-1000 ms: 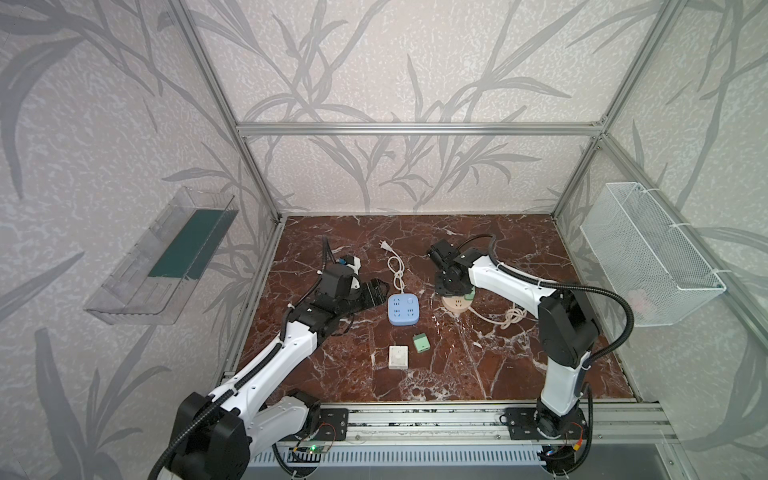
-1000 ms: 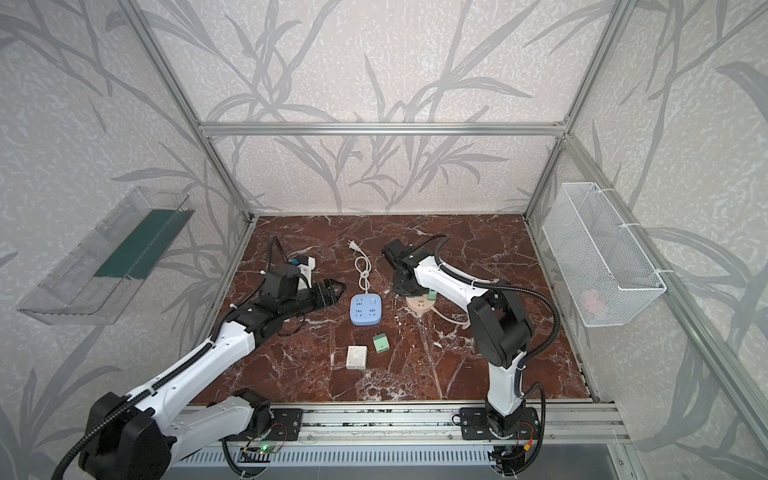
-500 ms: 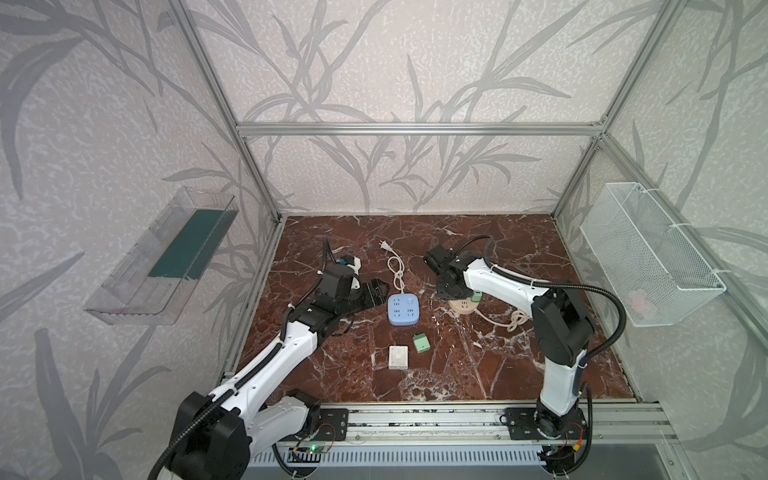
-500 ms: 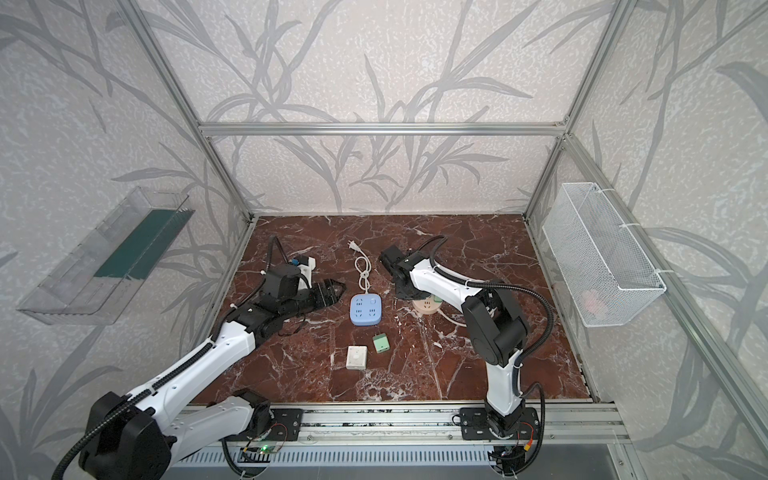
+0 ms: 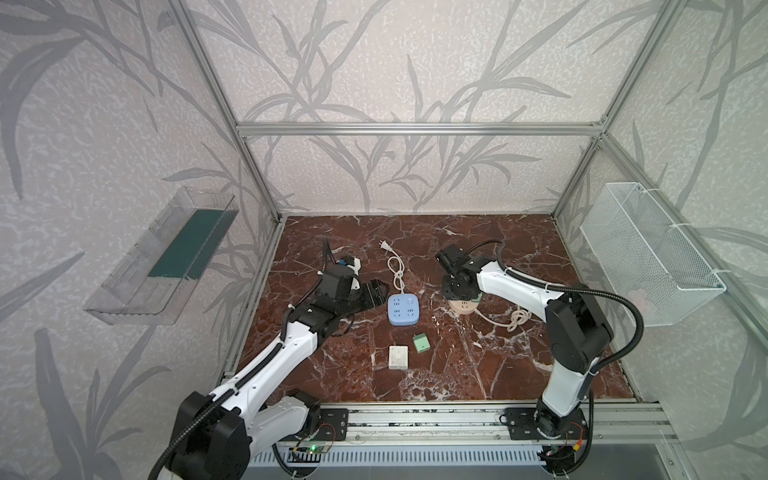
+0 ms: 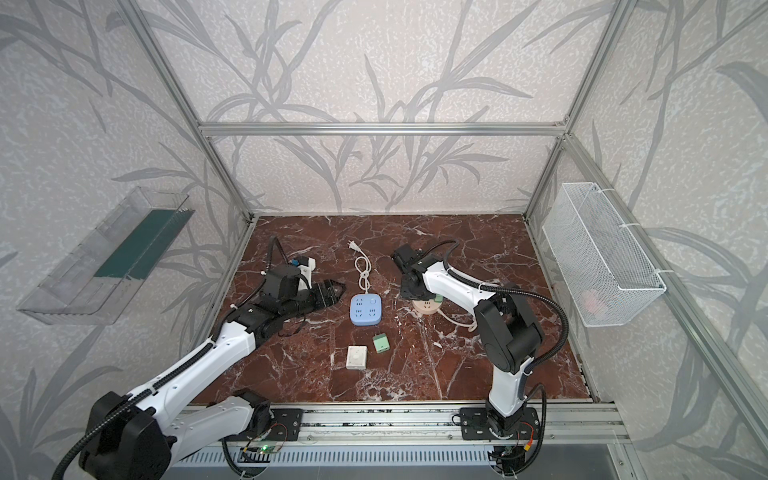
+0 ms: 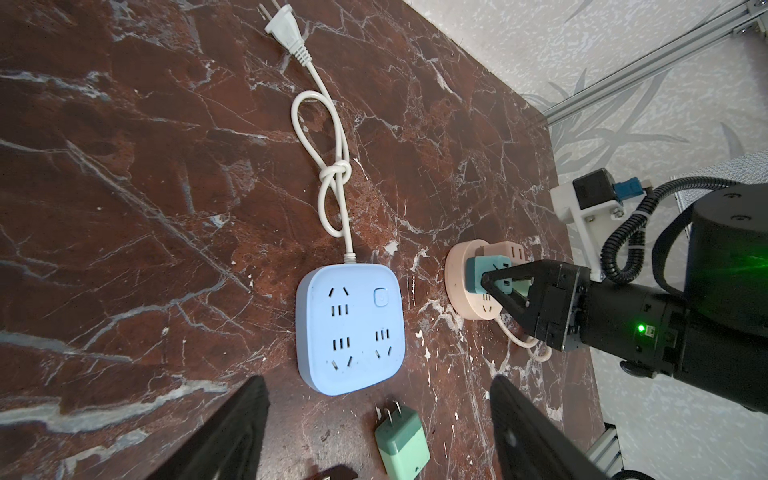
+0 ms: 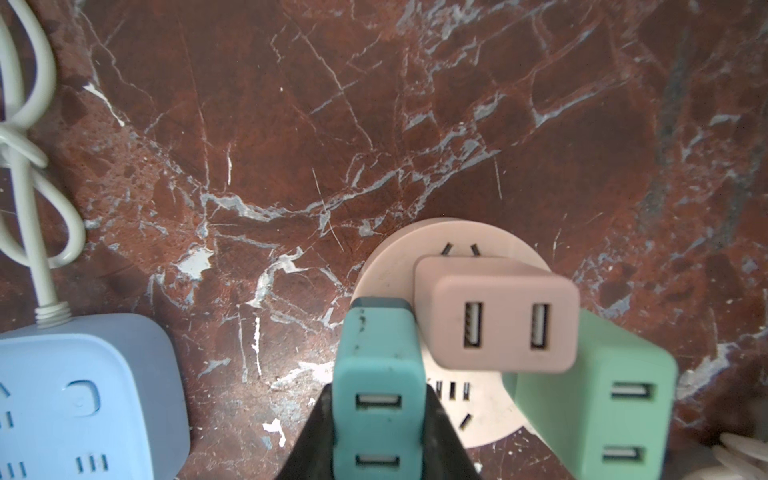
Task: Insert the plug
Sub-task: 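Open the right gripper and release the teal charger in the pink strip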
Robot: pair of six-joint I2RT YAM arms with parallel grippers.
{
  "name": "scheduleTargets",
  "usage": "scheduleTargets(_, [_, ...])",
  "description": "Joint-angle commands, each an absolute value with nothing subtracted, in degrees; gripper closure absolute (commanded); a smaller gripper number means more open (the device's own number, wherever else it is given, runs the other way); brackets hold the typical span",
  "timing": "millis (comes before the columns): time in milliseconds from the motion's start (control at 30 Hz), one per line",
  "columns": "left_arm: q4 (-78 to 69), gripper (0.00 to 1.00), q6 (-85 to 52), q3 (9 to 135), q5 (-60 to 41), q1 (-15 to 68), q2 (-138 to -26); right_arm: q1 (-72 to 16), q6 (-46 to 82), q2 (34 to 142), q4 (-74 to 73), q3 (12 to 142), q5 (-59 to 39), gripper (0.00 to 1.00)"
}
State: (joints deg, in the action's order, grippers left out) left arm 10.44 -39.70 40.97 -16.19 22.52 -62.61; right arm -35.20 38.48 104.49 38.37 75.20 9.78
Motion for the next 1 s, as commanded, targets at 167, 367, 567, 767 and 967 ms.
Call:
scheduleTargets(167, [9.75,0.19,-40.09,40.31,-16.09,22.24,-61.88,-33.92,38.08,108.22,44.71,71.81,0.09,1.0])
scheduleTargets(367, [10.06,0.19,-39.9,40.33,-15.7,22.06,-61.7,-32.61,36.98,113.75,46.22,71.24,-1.83,1.0])
scheduleTargets(567, [10.45,0.19,-39.65,39.82,-14.75,21.97,-60.82,-32.64,34.84,117.66,48.28,70.85,-3.87,1.0])
scheduleTargets(767, [11.04,0.19,-39.53,39.91,-14.74,21.88,-60.52,-32.67,33.54,118.97,50.19,71.78,-4.84,1.0])
scheduleTargets(967, [10.73,0.19,-40.29,39.53,-15.58,21.88,-60.38,-32.65,31.61,118.49,50.86,74.19,-4.07,1.0])
